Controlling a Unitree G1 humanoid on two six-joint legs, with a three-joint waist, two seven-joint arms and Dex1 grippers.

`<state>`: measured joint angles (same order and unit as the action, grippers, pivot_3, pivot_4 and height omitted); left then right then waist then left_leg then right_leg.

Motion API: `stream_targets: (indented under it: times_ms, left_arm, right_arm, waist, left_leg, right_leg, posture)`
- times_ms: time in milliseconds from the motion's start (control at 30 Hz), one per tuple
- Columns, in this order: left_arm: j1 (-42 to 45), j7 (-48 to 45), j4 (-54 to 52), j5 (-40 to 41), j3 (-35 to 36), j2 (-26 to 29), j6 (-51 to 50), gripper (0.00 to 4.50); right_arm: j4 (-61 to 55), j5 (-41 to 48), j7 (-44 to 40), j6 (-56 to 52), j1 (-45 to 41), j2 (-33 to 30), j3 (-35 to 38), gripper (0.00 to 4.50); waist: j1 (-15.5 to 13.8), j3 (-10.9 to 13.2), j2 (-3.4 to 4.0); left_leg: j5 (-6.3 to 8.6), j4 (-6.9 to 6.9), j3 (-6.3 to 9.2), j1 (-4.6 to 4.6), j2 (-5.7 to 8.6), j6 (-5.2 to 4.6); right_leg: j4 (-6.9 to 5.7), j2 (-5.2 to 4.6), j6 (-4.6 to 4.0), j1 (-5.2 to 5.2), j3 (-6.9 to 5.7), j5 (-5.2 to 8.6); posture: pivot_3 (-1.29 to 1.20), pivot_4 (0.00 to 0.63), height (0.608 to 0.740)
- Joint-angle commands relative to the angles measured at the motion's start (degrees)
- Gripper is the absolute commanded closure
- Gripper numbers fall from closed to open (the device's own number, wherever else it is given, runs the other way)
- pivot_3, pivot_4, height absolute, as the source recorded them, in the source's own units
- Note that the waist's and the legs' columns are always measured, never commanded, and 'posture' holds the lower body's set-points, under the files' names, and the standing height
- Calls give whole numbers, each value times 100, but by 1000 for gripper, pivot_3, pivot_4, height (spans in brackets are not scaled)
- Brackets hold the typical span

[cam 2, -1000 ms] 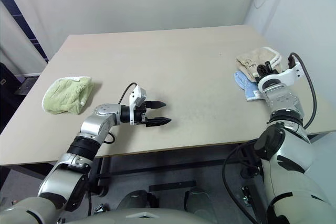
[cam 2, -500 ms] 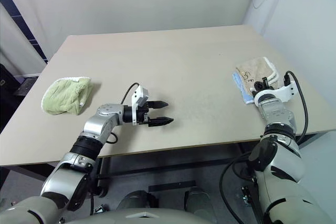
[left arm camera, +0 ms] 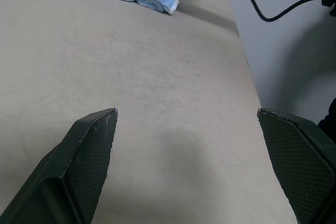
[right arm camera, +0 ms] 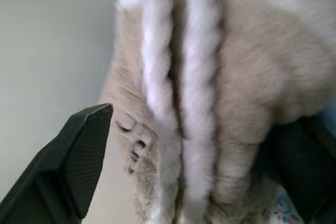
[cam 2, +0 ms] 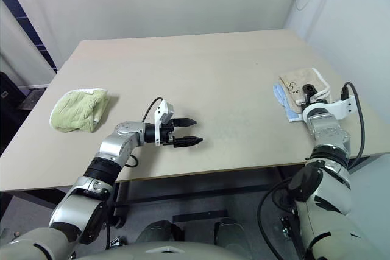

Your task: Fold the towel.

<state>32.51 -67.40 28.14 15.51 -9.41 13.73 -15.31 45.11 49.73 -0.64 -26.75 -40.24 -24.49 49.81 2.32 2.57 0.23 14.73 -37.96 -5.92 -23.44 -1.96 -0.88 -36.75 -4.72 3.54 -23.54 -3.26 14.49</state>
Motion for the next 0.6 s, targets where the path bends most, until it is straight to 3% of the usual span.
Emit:
stream_targets:
  times_ms: [33,133,267,400,600]
  left_arm:
    - [234,-70,7,54,105,22,159,0]
    - [328,-112,102,134,193,10,192,0]
    - [397,-80,200,208,414,12,438,0]
    - [431,-101,198,313,606,162,386,0]
    - [421,-109,39,510,916,281,343,0]
  right_arm:
    - [-1292,880,385,-528,398,321,444,75]
    - [-2543,1537,853,-975,977,703,583,75]
    - [-4380,1991,1217,-1610,2057,894,163,75]
    - [-6633,1141,14,-1720,3489,113,-1197,75]
    - [-7654,154,-1842,-1119,4388,-1023,-2247,75]
  waist:
    - [-2,0,0]
    - [-1,1,3]
    - [-1,1,6]
    - [28,10,29]
    - [-10,29,-2]
  left_leg:
    - [0,0,1,0,0,0]
    - [0,0,1,0,-1,0]
    - [1,1,1,-1,-3,0]
    - [3,3,-1,-4,-1,-3]
    - [4,1,15,9,-5,-1]
  right_leg:
    - [0,0,0,0,0,0]
    - [-3,-1,0,-2,0,0]
    - [-1,-3,-1,-3,0,1]
    - [5,-5,-12,-6,0,12]
    - [28,6,8,17,-12,17]
  posture:
    - [0,0,740]
    - [0,0,740]
    - [0,0,740]
    - [0,0,740]
    - [0,0,740]
